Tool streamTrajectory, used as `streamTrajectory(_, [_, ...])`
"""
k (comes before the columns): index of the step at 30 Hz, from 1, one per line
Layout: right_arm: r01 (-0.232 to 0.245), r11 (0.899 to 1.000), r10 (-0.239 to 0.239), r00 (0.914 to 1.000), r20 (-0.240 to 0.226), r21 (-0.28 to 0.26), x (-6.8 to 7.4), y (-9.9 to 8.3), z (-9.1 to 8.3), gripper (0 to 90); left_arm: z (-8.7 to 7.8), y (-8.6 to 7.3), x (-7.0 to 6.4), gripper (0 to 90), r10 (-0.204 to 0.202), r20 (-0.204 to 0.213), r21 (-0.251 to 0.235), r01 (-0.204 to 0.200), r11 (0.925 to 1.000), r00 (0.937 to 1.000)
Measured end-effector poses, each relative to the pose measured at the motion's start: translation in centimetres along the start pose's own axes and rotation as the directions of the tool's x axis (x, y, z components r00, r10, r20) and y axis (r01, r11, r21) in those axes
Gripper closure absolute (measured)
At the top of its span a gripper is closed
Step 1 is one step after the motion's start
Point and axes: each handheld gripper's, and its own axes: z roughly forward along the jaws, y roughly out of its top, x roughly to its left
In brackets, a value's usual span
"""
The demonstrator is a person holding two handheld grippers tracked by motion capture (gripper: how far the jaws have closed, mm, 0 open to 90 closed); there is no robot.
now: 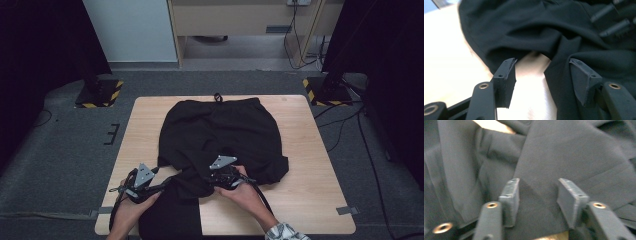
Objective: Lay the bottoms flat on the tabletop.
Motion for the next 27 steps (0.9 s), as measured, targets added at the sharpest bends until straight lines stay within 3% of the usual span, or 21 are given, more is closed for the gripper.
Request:
streamTrajectory(2, [0.011, 1.000, -0.011, 0.9999, 0.013, 0.019, 0.0, -0.1, 0.4, 54.3, -0.4, 0.4, 0.3, 40.3, -0.013, -0.003, -0.055, 0.013, 0.9984, 0.9999])
streamTrajectory(4, [-0.006, 1.000, 0.006, 1.0000, 0.004, 0.007, 0.0, -0.2, 0.5, 55.4, -0.9, 0.6, 0.4, 40.7, -0.015, -0.007, -0.080, 0.015, 0.9967, 0.9999])
streamTrajectory(18, [-0.006, 1.000, 0.006, 0.9999, -0.014, 0.000, -0.3, -0.8, 0.0, 60.6, -1.8, 0.3, -0.1, 44.1, 0.000, 0.007, -0.056, 0.000, 0.9984, 1.0000])
streamTrajectory(27, [0.003, 1.000, -0.003, 0.9998, -0.017, 0.000, -0.2, -1.2, -0.5, 63.3, -3.2, 0.4, -0.4, 43.9, -0.021, 0.015, -0.078, 0.022, 0.9967, 0.9997])
